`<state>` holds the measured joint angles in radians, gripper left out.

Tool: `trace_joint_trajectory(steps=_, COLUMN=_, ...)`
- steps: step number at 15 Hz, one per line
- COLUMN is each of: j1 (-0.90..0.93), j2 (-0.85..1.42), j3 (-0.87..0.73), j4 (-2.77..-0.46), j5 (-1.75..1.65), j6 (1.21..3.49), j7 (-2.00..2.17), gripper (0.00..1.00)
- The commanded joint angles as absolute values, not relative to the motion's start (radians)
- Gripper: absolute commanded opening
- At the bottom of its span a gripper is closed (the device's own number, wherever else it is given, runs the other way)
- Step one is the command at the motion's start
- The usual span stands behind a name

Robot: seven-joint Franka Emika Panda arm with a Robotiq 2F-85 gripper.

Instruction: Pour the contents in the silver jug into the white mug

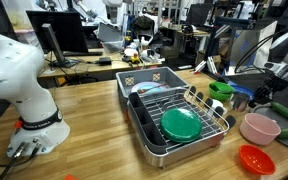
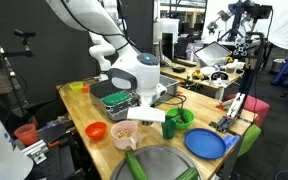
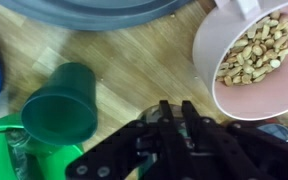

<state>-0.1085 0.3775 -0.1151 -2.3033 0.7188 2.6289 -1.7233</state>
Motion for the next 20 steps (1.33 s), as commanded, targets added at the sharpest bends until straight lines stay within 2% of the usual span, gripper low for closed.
trace_joint_trajectory(steps=1, j1=-0.004, j2=0.346, j3=-0.179, j4=-2.324, j5=0.496, j6=2.713, j7=-1.527, gripper=0.04)
trace_joint_trajectory(steps=2, j1=0.016, j2=0.347, j3=-0.187, j4=-2.326, j5=0.374, j6=2.737, j7=-1.412, gripper=0.04)
trace_joint_trajectory(steps=6, j1=0.312, j2=0.351, j3=-0.454, j4=-2.313, j5=0.004, j6=2.692, j7=-1.039, gripper=0.04)
trace_joint_trajectory(steps=9, j1=0.38, j2=0.317, j3=-0.504, j4=-2.303, j5=-0.27, j6=2.646, j7=-0.801, gripper=0.04)
trace_joint_trajectory(steps=12, j1=0.279, j2=0.259, j3=-0.375, j4=-2.288, j5=-0.518, j6=2.572, j7=-0.623, gripper=0.04)
trace_joint_trajectory(steps=16, j1=0.166, j2=0.221, j3=-0.222, j4=-2.294, j5=-0.583, j6=2.536, j7=-0.572, gripper=0.04)
trace_joint_trajectory(steps=17, j1=0.144, j2=0.237, j3=-0.197, j4=-2.281, j5=-0.586, j6=2.535, j7=-0.56, gripper=0.16)
trace_joint_trajectory(steps=20, j1=0.117, j2=0.235, j3=-0.167, j4=-2.282, j5=-0.581, j6=2.536, j7=-0.564, gripper=0.16)
